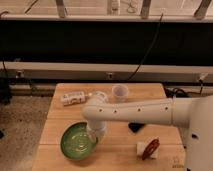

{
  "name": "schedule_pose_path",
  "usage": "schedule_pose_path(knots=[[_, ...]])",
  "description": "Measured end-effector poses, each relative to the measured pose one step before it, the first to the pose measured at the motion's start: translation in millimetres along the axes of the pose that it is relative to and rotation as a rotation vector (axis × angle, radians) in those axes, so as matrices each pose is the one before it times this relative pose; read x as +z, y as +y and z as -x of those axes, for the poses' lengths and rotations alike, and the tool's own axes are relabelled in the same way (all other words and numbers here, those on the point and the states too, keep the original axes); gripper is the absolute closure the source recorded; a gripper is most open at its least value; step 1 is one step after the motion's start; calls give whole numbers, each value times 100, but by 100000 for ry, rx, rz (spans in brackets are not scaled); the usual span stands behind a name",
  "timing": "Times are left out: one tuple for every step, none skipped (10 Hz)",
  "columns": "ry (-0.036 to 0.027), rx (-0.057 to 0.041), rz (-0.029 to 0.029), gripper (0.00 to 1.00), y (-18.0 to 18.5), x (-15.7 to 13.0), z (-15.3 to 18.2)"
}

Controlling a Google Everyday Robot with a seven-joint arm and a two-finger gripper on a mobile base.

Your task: Drag the ceramic bowl in a circle

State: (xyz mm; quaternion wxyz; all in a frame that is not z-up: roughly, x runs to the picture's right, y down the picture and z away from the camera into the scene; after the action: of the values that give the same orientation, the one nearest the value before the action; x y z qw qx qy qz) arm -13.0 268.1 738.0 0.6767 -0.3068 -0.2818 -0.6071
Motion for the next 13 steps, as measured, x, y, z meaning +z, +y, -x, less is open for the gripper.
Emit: schedule_pose_path(knots=[[184,2014,1395,100,1079,-26,-215],[357,3450,1654,100,1400,-9,-476],[622,2184,532,100,696,-160,-539],[878,1992,164,100,578,-208,-784],[789,1490,-13,100,-30,-244,-1170],[901,141,-7,100,-366,-169,-1077],[689,221,-293,100,-611,-54,-1244],[756,355,-358,100,-466,-85,-980],[656,-70,-656,100,-765,-99,-950],[192,-723,-438,100,-712,-29,-278],[554,-1300,-458,100,-1067,-44,-315],[248,-2814,-677,100,-1779,-64,129],[69,-3132,-683,100,-1748,-49,282]])
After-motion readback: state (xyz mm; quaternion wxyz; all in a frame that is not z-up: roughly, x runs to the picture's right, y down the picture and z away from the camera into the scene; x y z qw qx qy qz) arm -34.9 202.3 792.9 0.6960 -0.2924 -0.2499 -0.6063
